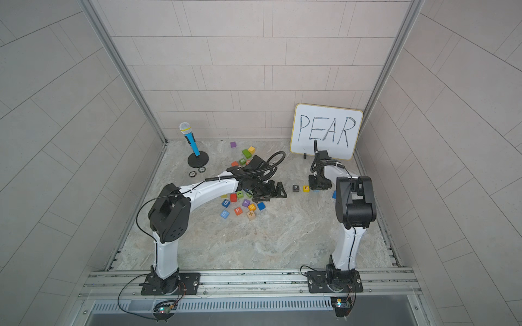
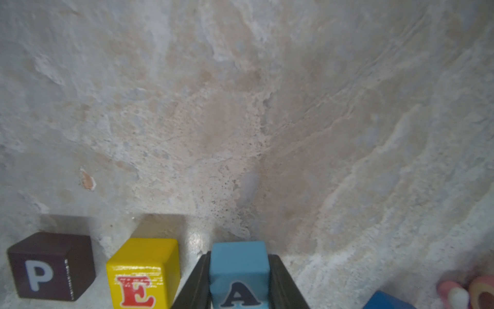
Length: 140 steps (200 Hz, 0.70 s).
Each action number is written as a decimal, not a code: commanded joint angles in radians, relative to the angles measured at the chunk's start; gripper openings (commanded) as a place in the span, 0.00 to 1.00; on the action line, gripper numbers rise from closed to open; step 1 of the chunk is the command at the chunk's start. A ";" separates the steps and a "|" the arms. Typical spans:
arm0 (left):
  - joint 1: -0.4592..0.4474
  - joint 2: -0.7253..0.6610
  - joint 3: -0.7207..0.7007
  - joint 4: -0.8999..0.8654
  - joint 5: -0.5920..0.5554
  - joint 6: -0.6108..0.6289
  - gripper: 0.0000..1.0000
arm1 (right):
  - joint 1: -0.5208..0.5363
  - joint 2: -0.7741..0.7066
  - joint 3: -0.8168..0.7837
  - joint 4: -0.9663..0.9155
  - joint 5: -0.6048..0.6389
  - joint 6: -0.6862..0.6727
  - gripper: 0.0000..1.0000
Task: Spell the uppercase word “pear” with letter blocks
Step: Place the letter block at the center of the board.
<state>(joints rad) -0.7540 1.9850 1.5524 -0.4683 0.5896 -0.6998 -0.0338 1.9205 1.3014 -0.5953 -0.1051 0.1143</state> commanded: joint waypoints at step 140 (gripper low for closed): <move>-0.004 -0.023 -0.014 0.010 -0.007 -0.001 1.00 | -0.005 -0.030 -0.001 -0.039 -0.013 0.019 0.44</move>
<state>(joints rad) -0.7540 1.9850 1.5524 -0.4656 0.5888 -0.6998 -0.0338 1.9205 1.3014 -0.6033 -0.1101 0.1303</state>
